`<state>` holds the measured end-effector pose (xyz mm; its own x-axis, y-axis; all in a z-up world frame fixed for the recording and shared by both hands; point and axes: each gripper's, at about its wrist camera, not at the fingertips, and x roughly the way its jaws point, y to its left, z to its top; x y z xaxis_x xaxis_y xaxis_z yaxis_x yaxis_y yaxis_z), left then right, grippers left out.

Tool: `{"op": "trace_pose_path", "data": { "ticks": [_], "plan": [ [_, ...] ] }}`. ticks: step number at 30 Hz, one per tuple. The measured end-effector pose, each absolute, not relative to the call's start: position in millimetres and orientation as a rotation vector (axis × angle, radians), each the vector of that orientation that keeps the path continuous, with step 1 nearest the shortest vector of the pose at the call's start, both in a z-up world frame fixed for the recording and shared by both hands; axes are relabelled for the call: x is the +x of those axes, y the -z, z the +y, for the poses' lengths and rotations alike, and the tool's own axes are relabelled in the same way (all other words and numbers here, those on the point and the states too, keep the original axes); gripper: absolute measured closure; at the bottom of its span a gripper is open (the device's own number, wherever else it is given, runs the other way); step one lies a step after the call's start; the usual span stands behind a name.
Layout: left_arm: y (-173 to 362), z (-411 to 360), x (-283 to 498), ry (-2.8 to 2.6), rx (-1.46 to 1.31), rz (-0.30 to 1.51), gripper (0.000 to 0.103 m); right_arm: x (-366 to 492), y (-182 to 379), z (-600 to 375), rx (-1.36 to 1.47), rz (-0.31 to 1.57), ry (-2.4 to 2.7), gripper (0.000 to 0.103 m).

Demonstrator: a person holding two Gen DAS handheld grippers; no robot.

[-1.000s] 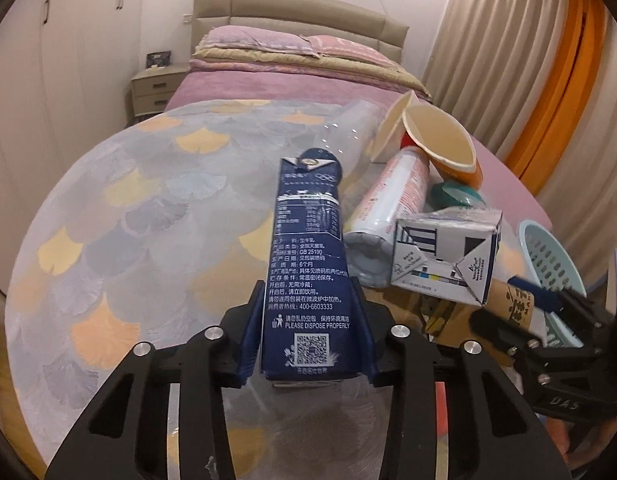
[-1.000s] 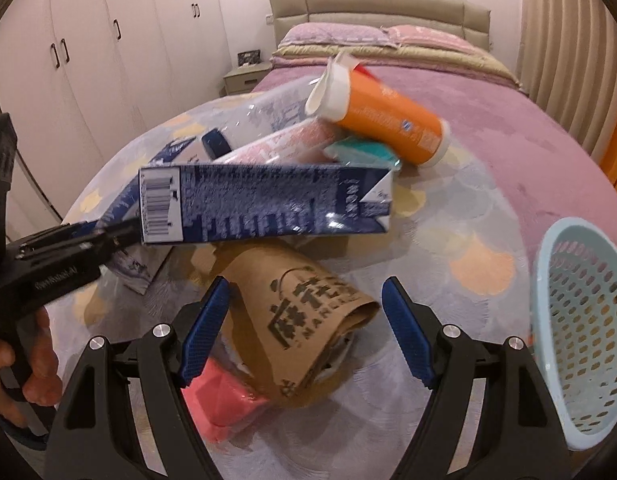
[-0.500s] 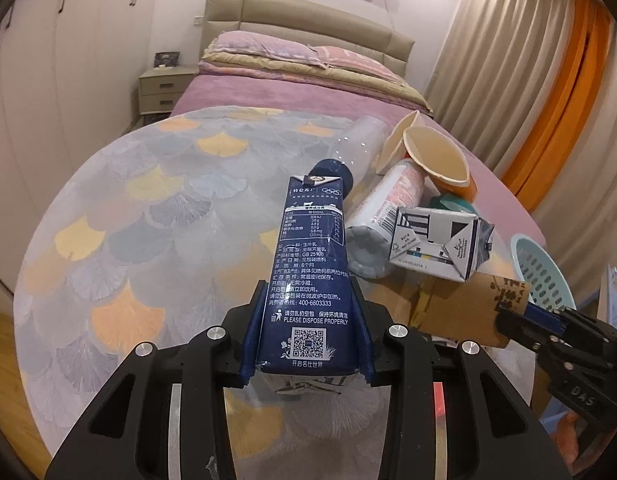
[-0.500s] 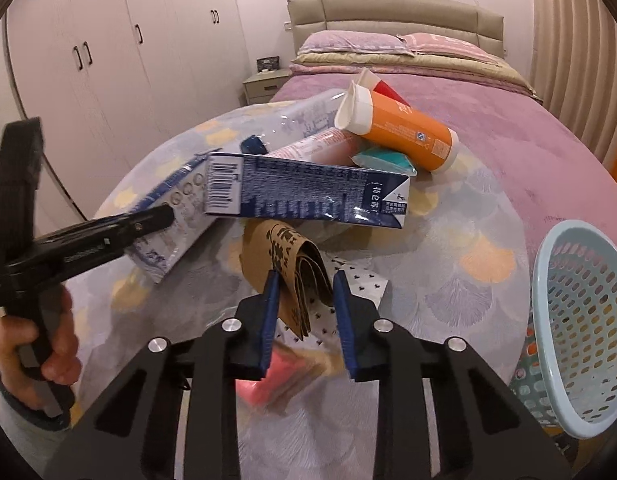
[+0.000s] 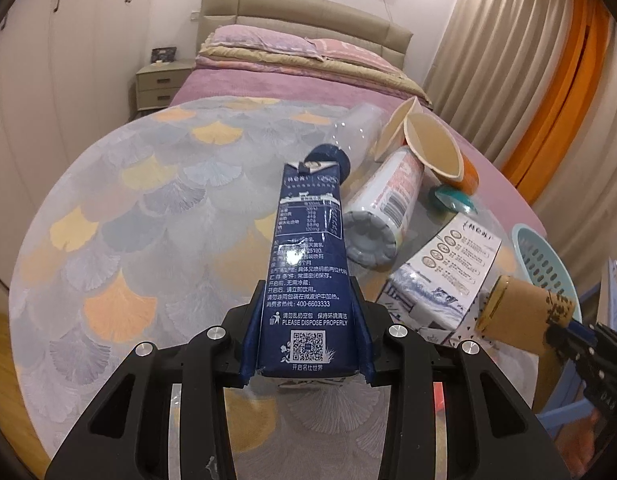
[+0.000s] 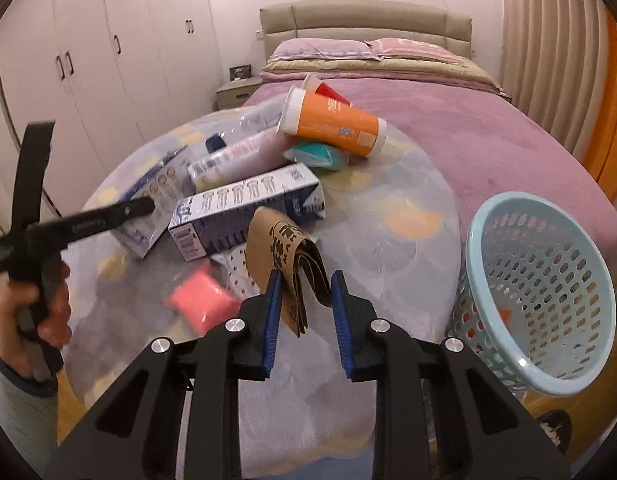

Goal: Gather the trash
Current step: 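Lift the brown paper bag higher with the right tool, then carry both items over the wastebasket and open both tools to drop them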

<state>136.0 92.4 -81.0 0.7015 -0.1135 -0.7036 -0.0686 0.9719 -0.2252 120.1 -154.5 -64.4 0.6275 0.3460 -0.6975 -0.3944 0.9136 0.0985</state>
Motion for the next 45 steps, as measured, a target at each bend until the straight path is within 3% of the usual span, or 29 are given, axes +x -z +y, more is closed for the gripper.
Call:
{"op": "trace_pose_path", "data": {
  "ticks": [3,9,18,21,25,31,45],
  "plan": [
    [82.6,89.1,137.4,0.024,-0.227,0.799,0.066,117.3,71.5,-152.2,-0.079,0.786,-0.436,0.058],
    [79.5,86.8,141.4,0.010,-0.202,0.792,0.048,121.5,82.4,-149.0,-0.080,0.797,-0.450,0.042],
    [81.9,77.1,157.6,0.010,-0.162,0.824,0.048,139.9,91.4,-147.0,-0.024,0.839,-0.471,0.042],
    [84.8,76.2,160.0,0.014,-0.163,0.842,0.063,145.3,93.7,-147.4,-0.006,0.861,-0.481,0.043],
    [83.7,79.7,155.9,0.011,-0.176,0.835,0.067,146.3,93.3,-148.4,0.001,0.866,-0.490,0.062],
    [62.8,88.4,139.1,0.003,-0.207,0.753,0.068,142.7,88.2,-154.6,0.010,0.849,-0.481,0.073],
    [0.9,64.8,113.8,0.093,-0.205,0.573,0.068,133.1,38.1,-198.6,0.067,0.697,-0.382,0.074]
  ]
}}
